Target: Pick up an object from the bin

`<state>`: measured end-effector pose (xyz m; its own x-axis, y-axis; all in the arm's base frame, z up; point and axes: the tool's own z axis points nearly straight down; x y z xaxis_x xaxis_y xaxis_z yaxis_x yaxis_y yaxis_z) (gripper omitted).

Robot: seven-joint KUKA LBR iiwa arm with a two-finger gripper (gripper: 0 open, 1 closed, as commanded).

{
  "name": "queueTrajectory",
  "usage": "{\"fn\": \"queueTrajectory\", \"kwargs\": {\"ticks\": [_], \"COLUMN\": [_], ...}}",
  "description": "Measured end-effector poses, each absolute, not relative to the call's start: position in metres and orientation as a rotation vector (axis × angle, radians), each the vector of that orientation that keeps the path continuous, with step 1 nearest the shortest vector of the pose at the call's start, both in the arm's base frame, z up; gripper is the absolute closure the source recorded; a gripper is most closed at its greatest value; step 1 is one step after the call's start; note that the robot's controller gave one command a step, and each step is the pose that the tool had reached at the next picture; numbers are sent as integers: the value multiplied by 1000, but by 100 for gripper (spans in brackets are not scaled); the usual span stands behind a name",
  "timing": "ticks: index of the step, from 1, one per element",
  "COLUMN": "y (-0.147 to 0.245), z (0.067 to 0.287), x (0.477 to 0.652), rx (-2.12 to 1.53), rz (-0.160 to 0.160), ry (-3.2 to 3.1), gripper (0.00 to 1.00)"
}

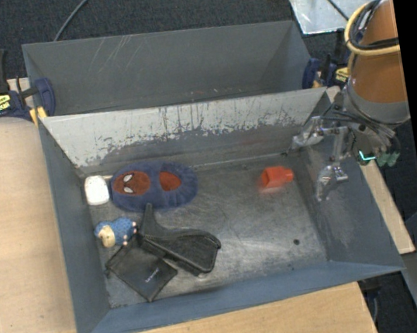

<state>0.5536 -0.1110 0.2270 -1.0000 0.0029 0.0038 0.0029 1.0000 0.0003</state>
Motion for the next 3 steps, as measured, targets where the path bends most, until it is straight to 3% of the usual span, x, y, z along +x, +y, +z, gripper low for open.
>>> {"fn": "queueTrajectory", "kwargs": {"ticks": [1, 2, 3], "y": [-119, -119, -95], "z": [83, 88, 255], "x": [602, 604, 600], "rx": [-92, -88, -6], "rz": [-2, 1, 3], "ry": [-3136, -3143, -3155], "gripper": [0, 100, 100]}}
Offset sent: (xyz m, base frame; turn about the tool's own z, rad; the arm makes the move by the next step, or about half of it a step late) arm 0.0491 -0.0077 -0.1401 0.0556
